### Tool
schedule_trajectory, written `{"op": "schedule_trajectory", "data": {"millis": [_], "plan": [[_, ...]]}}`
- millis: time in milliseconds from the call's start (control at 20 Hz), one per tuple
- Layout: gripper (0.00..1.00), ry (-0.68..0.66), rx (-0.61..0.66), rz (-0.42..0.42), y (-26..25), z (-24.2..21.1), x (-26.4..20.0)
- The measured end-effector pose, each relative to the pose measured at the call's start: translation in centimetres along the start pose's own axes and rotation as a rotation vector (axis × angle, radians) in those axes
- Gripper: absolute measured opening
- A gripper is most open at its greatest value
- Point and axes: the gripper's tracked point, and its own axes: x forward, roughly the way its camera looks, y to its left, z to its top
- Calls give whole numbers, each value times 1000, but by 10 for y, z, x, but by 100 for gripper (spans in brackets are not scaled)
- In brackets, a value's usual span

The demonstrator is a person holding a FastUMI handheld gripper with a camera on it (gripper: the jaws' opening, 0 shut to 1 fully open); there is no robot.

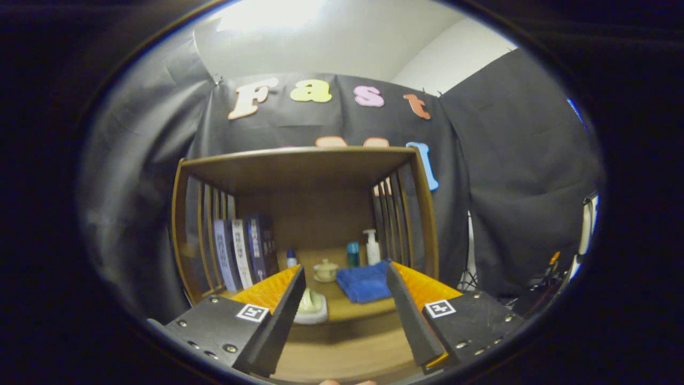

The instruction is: Pull open the drawer, take out the items inside it, and place them on the countertop above the cabinet.

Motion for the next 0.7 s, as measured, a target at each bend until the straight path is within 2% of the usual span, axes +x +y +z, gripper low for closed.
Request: {"op": "schedule_trajectory", "data": {"millis": [400,700], "plan": [[91,228,-66,134,8,-107,-63],[91,327,-64,170,12,-155,-69]]}}
